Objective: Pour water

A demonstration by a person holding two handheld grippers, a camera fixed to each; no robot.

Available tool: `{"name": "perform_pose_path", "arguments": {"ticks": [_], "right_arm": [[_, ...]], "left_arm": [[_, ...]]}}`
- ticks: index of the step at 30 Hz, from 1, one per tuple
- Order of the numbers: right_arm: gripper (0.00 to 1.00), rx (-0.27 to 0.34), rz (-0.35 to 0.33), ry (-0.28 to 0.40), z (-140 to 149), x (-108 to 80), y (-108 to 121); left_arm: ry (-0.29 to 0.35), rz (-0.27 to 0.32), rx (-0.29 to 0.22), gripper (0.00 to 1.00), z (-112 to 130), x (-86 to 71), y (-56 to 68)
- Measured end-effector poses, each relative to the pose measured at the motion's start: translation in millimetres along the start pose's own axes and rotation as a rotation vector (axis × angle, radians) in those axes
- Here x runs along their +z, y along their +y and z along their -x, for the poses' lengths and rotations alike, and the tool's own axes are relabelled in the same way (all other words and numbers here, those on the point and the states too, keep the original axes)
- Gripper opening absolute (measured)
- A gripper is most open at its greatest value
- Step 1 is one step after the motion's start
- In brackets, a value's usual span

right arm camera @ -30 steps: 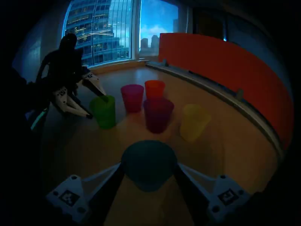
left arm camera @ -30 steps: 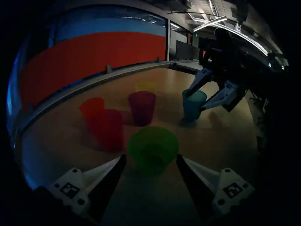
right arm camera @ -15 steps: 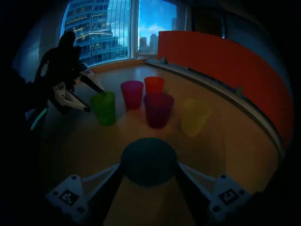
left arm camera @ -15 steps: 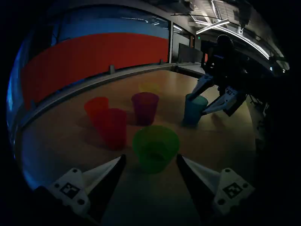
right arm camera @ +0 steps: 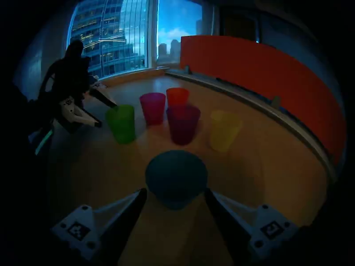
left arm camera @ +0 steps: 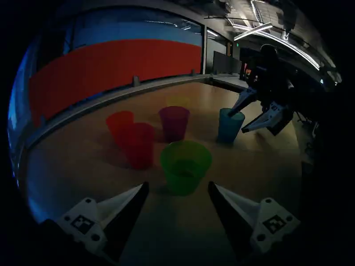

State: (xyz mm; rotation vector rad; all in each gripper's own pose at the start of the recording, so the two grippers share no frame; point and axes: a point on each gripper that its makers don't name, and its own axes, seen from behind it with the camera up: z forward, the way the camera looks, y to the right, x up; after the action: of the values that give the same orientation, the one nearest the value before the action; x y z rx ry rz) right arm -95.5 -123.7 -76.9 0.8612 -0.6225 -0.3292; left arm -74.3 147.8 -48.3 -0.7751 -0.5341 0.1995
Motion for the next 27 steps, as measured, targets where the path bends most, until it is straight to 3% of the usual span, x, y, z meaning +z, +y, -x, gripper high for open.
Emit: {"name": "perform_pose_path", "arguments": {"ticks": [14, 20, 27], "right_arm": [[1.00, 0.064, 0.118, 0.069, 11, -41.6, 12], [1.00, 0.107, 0.184, 0.135, 0, -56.6, 18], [1.00, 0.148, 0.268, 0.252, -24, -76.9, 27]], "left_arm": [[0.056, -0.135, -0.043, 0.99, 2, -37.3, -23.0], [0.097, -0.220, -0.046, 0.99, -1, -54.4, -37.7], [0.186, -0.333, -0.032, 0.99, -23, -76.3, -56.0]]}}
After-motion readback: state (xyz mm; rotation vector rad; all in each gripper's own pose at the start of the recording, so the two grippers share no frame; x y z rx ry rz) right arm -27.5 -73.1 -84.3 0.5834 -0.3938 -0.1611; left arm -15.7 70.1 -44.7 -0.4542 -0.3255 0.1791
